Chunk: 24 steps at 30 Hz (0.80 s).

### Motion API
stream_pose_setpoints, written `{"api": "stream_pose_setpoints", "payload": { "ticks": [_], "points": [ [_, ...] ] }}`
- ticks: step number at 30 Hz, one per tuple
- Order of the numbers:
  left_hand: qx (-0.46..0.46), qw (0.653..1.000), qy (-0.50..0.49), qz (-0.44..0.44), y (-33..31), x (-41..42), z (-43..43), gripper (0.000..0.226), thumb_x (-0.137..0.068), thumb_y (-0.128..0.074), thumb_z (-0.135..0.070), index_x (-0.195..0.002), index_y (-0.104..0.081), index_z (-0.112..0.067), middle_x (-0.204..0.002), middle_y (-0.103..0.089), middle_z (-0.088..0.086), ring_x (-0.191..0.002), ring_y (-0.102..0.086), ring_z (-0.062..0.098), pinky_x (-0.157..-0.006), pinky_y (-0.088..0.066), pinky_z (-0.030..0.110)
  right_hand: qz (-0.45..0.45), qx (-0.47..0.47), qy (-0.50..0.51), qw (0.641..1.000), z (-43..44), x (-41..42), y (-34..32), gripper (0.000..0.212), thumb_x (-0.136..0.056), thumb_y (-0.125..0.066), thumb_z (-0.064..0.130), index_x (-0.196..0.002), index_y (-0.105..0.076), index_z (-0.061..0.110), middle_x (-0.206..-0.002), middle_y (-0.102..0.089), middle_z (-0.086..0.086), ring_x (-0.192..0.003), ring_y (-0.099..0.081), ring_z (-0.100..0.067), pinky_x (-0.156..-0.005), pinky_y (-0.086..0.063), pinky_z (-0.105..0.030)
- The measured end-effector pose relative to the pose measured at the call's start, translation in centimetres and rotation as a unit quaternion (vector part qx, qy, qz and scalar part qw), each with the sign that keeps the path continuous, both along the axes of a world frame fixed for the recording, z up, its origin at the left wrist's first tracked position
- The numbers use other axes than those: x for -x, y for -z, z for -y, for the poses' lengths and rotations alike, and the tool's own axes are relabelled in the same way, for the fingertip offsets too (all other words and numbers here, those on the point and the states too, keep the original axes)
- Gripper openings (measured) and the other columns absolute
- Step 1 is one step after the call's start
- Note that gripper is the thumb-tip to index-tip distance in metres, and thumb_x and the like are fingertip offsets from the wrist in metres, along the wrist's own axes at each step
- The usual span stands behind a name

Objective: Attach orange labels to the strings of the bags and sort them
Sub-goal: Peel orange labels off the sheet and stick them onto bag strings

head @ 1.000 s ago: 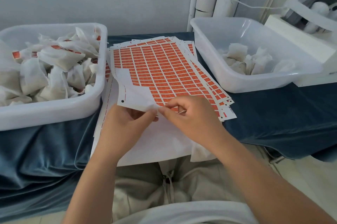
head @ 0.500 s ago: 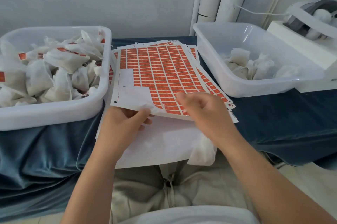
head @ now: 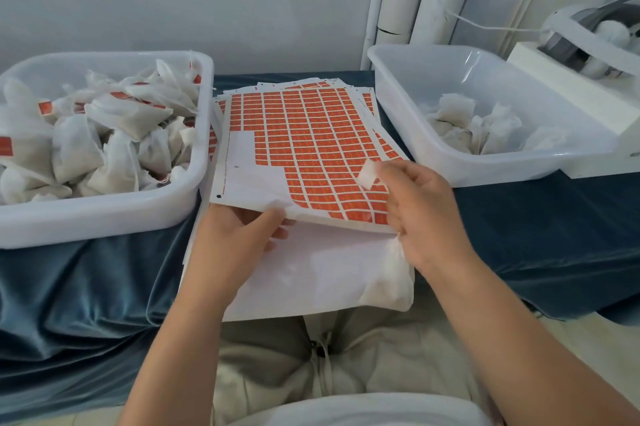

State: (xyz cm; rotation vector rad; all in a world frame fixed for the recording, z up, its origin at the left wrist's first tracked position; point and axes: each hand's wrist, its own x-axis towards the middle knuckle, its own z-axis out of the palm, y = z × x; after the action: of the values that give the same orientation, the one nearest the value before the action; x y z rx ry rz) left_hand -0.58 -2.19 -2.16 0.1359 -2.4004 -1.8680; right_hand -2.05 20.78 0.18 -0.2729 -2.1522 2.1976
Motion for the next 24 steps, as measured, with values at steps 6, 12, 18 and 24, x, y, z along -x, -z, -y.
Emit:
{"api": "stream_pose_setpoints", "payload": {
  "ticks": [6,12,18,24],
  "points": [
    [-0.037,0.899,0.405,0.161,-1.1,-0.6,2.1,0.056,-0.086,-0.064,-0.077,-0.095,-0.082,-0.024,-0.09,-0.081,0.012,-0.064,-0.07,0.015,-0.058,-0.053,0.02,0.008,0.12,-0.071,0.99,0.4,-0.8,-0.4,0.013,-0.098,-0.073,0.034,-0.105,-0.08,0.025,-0.061,-0.06,0.009,-0.041,-0.04,-0.006,-0.043,-0.035,-0.017],
    [-0.155,0.977,0.143,0.021,-1.2,-2.0,-4.0,0.035,-0.081,-0.069,-0.069,-0.108,-0.076,-0.048,-0.112,-0.079,-0.011,-0.094,-0.076,0.008,-0.065,-0.055,0.017,-0.003,0.126,-0.109,0.986,2.2,-2.1,-0.5,0.015,-0.098,-0.071,0.04,-0.103,-0.08,0.029,-0.058,-0.046,0.006,-0.044,-0.035,-0.009,-0.044,-0.034,-0.02],
    [-0.24,0.969,0.048,0.029,-1.0,-2.1,-4.5,0.016,-0.092,-0.077,-0.044,-0.094,-0.083,-0.029,-0.101,-0.081,0.0,-0.079,-0.071,0.007,-0.069,-0.049,0.028,0.007,0.128,-0.146,0.981,2.5,-2.4,-0.8,0.017,-0.1,-0.066,0.042,-0.107,-0.079,0.033,-0.059,-0.044,0.005,-0.045,-0.034,-0.008,-0.046,-0.034,-0.019],
    [-0.145,0.989,0.011,0.005,-1.3,-1.4,-2.9,0.009,-0.093,-0.077,-0.034,-0.086,-0.082,-0.031,-0.083,-0.079,-0.002,-0.064,-0.066,0.007,-0.058,-0.053,0.017,0.012,0.161,-0.19,0.968,1.6,-1.8,-1.6,0.037,-0.094,-0.046,0.02,-0.11,-0.079,0.026,-0.06,-0.038,0.006,-0.047,-0.029,-0.009,-0.042,-0.031,-0.021]
  ]
}}
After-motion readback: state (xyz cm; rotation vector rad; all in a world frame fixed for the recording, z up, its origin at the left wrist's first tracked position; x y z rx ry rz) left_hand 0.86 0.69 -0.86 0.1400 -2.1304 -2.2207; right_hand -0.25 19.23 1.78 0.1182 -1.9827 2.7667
